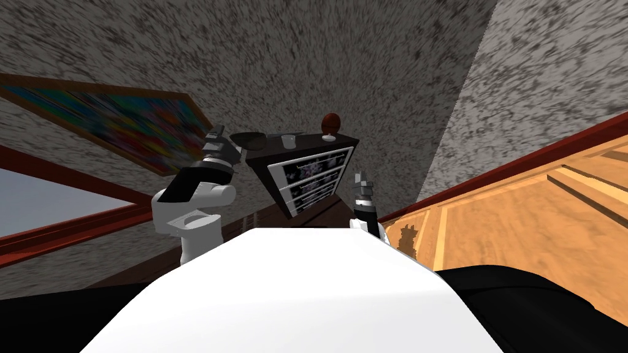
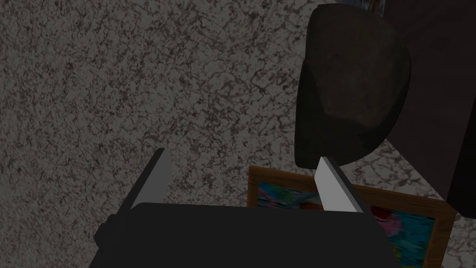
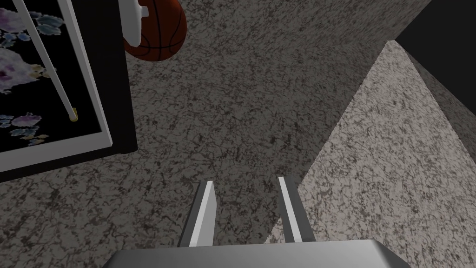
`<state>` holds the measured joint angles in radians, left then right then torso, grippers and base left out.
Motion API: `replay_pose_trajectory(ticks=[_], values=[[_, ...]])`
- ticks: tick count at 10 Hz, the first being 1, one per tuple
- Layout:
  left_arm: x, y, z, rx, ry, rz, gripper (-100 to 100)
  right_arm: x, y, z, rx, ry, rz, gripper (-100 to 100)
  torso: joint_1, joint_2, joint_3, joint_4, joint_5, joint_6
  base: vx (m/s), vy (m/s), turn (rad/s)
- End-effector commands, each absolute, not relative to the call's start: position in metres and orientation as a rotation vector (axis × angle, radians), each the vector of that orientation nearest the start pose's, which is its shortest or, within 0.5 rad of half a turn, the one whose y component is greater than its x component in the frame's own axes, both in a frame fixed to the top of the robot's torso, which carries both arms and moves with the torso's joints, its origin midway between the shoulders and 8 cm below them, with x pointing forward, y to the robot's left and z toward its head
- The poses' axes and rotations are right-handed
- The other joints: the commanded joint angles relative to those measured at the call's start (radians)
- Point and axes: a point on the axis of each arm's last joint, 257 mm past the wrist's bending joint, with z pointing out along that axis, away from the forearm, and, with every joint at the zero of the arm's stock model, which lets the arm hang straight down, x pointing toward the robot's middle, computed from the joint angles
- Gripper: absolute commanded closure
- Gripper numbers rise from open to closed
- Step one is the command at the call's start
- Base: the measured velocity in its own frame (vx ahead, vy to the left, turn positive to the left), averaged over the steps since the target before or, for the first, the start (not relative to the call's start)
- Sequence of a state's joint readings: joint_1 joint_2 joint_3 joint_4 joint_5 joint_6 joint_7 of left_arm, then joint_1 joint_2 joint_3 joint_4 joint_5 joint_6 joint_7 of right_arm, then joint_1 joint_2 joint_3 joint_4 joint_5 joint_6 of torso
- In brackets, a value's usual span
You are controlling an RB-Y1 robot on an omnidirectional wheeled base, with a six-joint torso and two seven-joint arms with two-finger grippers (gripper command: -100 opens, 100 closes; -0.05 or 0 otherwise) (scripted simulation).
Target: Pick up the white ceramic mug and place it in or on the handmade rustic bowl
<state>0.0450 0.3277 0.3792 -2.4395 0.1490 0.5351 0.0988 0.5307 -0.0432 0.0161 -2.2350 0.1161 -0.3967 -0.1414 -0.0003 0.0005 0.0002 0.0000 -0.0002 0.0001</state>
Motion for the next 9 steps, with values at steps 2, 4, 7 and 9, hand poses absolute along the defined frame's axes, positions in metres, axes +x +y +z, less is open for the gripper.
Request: replay_pose_trajectory(ticks=[2,4,7,9], values=[[0.439,0.381,0.0885,-0.963,0.904,-1.064,-100,0.3674,-0.2682,-0.0296,0.765,0.797,1.313,0,0.0,0.001,0.001,0.0,0.0,0.0,-0.02,-0.012,-0.003],[0.439,0.381,0.0885,-0.963,0.904,-1.064,-100,0.3674,-0.2682,-0.0296,0.765,0.797,1.313,0,0.001,-0.002,-0.001,0.0,0.0,0.0,0.018,0.007,-0.011],[0.439,0.381,0.0885,-0.963,0.904,-1.064,-100,0.3674,-0.2682,-0.0296,0.765,0.797,1.313,0,0.001,-0.001,-0.001,0.0,0.0,0.0,-0.006,-0.003,0.001],[0.439,0.381,0.0885,-0.963,0.904,-1.064,-100,0.3674,-0.2682,-0.0296,0.765,0.797,1.313,0,0.0,-0.001,0.0,0.0,0.0,0.0,0.002,-0.003,-0.016]])
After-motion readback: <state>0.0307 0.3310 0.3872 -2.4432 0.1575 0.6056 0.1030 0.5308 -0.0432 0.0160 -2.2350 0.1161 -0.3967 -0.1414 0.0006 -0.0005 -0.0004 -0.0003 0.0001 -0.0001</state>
